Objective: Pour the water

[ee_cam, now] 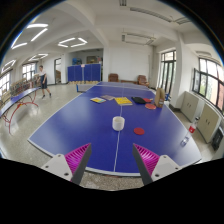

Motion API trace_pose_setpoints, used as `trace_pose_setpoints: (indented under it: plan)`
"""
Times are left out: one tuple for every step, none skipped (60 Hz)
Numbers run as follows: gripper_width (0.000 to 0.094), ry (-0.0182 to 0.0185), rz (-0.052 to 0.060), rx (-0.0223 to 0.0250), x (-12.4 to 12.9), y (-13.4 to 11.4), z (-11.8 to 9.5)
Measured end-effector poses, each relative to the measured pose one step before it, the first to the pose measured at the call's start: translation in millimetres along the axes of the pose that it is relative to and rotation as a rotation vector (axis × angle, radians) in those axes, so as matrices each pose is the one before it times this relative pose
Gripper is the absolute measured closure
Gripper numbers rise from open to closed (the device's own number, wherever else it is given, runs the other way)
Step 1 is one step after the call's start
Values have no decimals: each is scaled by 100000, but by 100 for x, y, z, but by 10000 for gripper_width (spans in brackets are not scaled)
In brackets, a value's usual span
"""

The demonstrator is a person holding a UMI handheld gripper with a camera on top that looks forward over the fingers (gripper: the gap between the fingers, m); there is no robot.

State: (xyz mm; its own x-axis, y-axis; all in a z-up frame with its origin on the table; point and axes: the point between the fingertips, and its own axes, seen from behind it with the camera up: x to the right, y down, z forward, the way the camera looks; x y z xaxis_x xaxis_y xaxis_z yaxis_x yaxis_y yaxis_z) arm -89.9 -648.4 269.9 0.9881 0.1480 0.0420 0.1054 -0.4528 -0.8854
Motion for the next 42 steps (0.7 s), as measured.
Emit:
trace_pose_setpoints:
  plan:
    - [77, 816, 371, -790, 876, 654, 193]
    - [81, 789, 349, -913, 1618, 930, 503]
    - [81, 788, 352, -988, 1198, 749, 326]
    - [78, 1143, 437, -1197, -1338, -351, -1075]
    - [79, 774, 232, -732, 1280, 711, 467]
    - [81, 928, 188, -649, 1317, 706, 512]
    - [77, 931, 107, -518, 1698, 698, 956]
    - [81, 916, 122, -550, 1796, 891, 802]
    - [80, 1112, 85, -752, 1239, 678, 589]
    - [81, 1031, -41, -734, 1357, 667, 533]
    - [79, 961, -161, -713, 1344, 652, 651]
    - [80, 902, -221, -719, 1391, 687, 674]
    - [79, 1092, -149, -807, 887, 425, 345]
    - [83, 1044, -41, -619, 1478, 620, 666]
    - [79, 1306, 163, -669, 1283, 38, 730]
    - [82, 1109, 60, -153, 2365, 1260, 753]
    - [82, 1278, 142, -209, 1570, 436, 808]
    - [81, 1159, 118, -86, 1593, 383, 845]
    - [80, 1023, 138, -51, 1547, 386, 846]
    - [84, 935, 187, 12, 1571, 345, 890]
    - [83, 910, 274, 146, 1565, 220, 955]
    - [82, 841, 292, 296, 1581, 167, 919]
    - [83, 836, 321, 289, 1575, 134, 988]
    - [81, 1051, 314, -201, 1274, -404, 253]
    - [82, 938, 329, 298, 1956, 412, 1607]
    - [82, 975, 568, 233, 1539, 8, 947]
    - [81, 845, 663, 389, 1430, -117, 1042]
    - [79, 658, 743, 570, 1373, -183, 1070]
    - [84, 429, 686, 829, 1341, -202, 1027]
    - [81, 221, 669, 1103, 1308, -266, 992]
    - [82, 181, 564, 1224, 1204, -318, 1090]
    - [87, 416, 368, 851, 1030, -663, 536]
    - [88, 465, 202, 770, 1176, -136, 1775]
    - [88, 486, 121, 595, 1119, -153, 1113]
    - [89, 587, 96, 560, 1065, -257, 1082]
    - [88, 729, 246, 623, 1076, -283, 1093]
    - [86, 718, 264, 689, 1050, -299, 1120]
    - [86, 687, 313, 667, 1009, -300, 1130]
    - [86, 671, 323, 682, 951, -304, 1118]
    - [86, 687, 560, 665, 687, -553, 336]
    - [90, 516, 628, 679, 733, -225, 1657]
    - [89, 329, 739, 612, 655, -194, 1085]
